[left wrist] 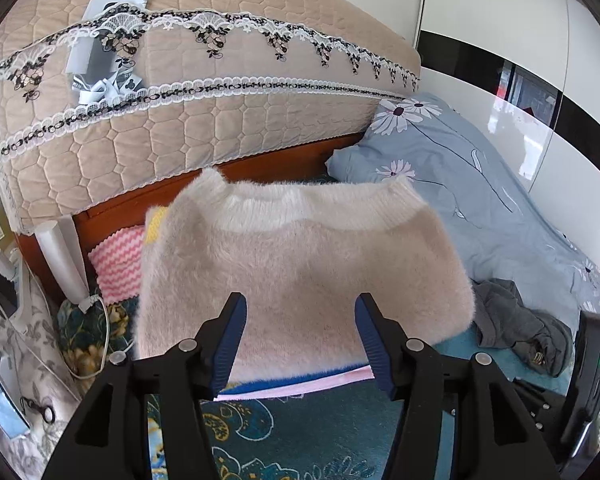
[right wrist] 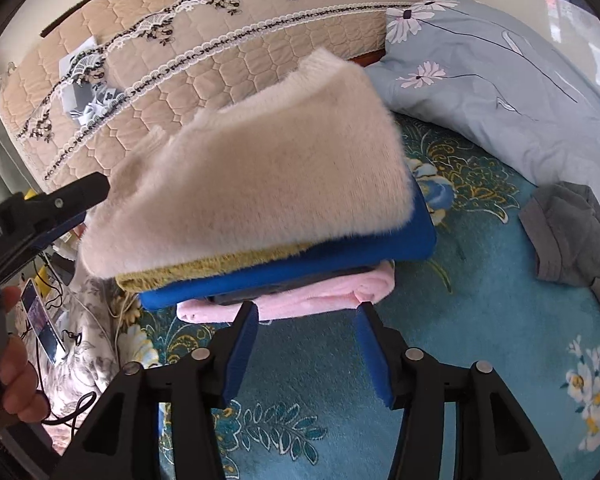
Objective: Fold clothes
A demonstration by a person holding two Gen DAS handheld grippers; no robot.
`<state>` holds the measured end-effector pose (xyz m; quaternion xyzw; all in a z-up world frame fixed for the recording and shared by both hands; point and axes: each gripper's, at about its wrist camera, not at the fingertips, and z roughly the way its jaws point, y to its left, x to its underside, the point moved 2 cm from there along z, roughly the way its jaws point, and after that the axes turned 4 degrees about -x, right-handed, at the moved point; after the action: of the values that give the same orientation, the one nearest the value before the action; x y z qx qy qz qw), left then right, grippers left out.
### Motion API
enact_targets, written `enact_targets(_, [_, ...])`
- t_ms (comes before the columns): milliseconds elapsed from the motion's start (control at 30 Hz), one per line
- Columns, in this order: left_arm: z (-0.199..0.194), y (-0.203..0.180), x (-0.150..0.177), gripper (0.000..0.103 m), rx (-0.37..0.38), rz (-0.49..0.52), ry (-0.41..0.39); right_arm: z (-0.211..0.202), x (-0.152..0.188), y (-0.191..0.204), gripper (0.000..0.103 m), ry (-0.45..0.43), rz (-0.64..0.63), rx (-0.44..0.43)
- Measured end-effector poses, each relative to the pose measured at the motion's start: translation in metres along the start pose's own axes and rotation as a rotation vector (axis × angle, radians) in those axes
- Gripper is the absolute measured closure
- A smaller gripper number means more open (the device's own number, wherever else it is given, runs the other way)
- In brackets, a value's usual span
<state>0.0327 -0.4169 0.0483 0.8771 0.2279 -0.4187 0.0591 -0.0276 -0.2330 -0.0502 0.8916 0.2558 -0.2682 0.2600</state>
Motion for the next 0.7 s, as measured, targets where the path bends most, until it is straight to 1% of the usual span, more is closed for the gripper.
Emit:
enact_targets(33, [0.000, -0.002, 0.003, 0.037, 0.000, 0.002, 0.005, 0.000, 0.004, -0.001, 0.043, -0.005, 0.005, 0.005])
enact_targets(100, [-0.001, -0.007, 0.009, 0.037, -0.008, 0.019, 0.013, 0.000, 0.012, -0.002, 0.039, -0.018, 0.012, 0.019])
enact_targets(167, [-0.003, -0.011, 0.016, 0.037, -0.032, 0.042, 0.010, 0.000, 0.018, -0.004, 0.037, -0.030, 0.022, 0.036])
enact_targets(233, [-0.004, -0.009, 0.025, 0.036, -0.044, 0.023, 0.016, 0.000, 0.023, -0.004, 0.035, -0.041, 0.028, 0.052])
enact_targets(333, [-0.004, -0.004, 0.039, 0.035, -0.038, -0.040, 0.039, 0.000, 0.029, -0.002, 0.034, -0.061, 0.019, 0.072])
enact_targets(367, [-0.003, -0.003, 0.044, 0.035, -0.040, -0.053, 0.047, -0.001, 0.031, -0.001, 0.031, -0.067, 0.009, 0.077])
enact_targets(400, [-0.002, -0.003, 0.047, 0.035, -0.049, -0.053, 0.054, -0.002, 0.032, 0.000, 0.028, -0.073, -0.002, 0.082])
enact_targets(467, [-0.002, -0.003, 0.051, 0.035, -0.072, -0.046, 0.065, -0.004, 0.033, 0.002, 0.023, -0.090, -0.020, 0.094])
enact_targets(600, [-0.006, -0.005, 0.055, 0.035, -0.095, -0.036, 0.057, -0.007, 0.034, 0.000, 0.023, -0.103, -0.010, 0.111])
enact_targets(633, [-0.006, -0.005, 0.056, 0.031, -0.098, -0.037, 0.056, -0.007, 0.034, 0.000, 0.023, -0.106, -0.008, 0.116])
enact_targets(667, [-0.007, -0.006, 0.056, 0.028, -0.100, -0.038, 0.056, -0.009, 0.034, -0.001, 0.019, -0.112, -0.004, 0.119])
enact_targets(700, [-0.007, -0.006, 0.057, 0.022, -0.102, -0.041, 0.057, -0.010, 0.034, -0.002, 0.013, -0.119, -0.001, 0.122])
